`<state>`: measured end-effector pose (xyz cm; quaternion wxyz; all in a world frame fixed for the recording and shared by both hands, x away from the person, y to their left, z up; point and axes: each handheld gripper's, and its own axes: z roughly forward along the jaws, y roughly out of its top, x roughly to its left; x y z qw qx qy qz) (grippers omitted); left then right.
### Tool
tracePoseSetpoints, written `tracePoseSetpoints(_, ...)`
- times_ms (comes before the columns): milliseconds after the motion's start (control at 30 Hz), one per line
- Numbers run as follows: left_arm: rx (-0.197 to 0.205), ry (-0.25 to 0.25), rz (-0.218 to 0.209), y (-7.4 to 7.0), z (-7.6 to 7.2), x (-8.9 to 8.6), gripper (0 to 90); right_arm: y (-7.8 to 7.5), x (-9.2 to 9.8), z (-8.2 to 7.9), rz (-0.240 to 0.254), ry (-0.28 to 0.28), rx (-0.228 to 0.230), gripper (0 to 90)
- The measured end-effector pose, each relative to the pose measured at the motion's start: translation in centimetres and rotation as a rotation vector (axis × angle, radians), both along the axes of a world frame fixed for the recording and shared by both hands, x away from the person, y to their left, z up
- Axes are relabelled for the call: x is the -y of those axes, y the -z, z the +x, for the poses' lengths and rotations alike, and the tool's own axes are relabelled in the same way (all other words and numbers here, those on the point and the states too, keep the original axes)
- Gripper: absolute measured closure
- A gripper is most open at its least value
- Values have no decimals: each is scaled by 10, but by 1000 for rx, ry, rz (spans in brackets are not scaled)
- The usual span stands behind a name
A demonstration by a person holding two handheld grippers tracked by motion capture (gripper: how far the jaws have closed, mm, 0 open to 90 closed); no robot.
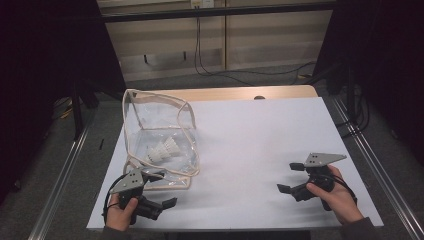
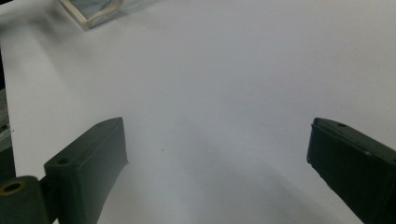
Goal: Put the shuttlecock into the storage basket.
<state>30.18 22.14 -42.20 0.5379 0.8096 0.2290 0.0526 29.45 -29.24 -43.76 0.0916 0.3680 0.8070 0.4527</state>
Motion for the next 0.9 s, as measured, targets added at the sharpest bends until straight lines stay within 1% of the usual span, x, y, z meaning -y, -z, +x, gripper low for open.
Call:
tracePoseSetpoints(167, 1, -1, 0, 0, 0, 0, 30, 1, 2, -2, -1, 3, -3, 45)
tracePoseSetpoints(267, 1, -2, -2, 0, 0, 0, 30, 2, 4, -3, -7, 7, 2, 44)
tracePoseSetpoints(500, 0, 1, -1, 0, 0, 0, 30, 3, 9, -6, 2, 11, 6, 45)
tracePoseSetpoints(667, 1, -1, 0, 0, 0, 1, 30, 3, 13, -8, -2, 21, 13, 44)
tracePoseSetpoints(900, 1, 0, 2, 0, 0, 1, 27, 2, 14, -9, 9, 28, 20, 43)
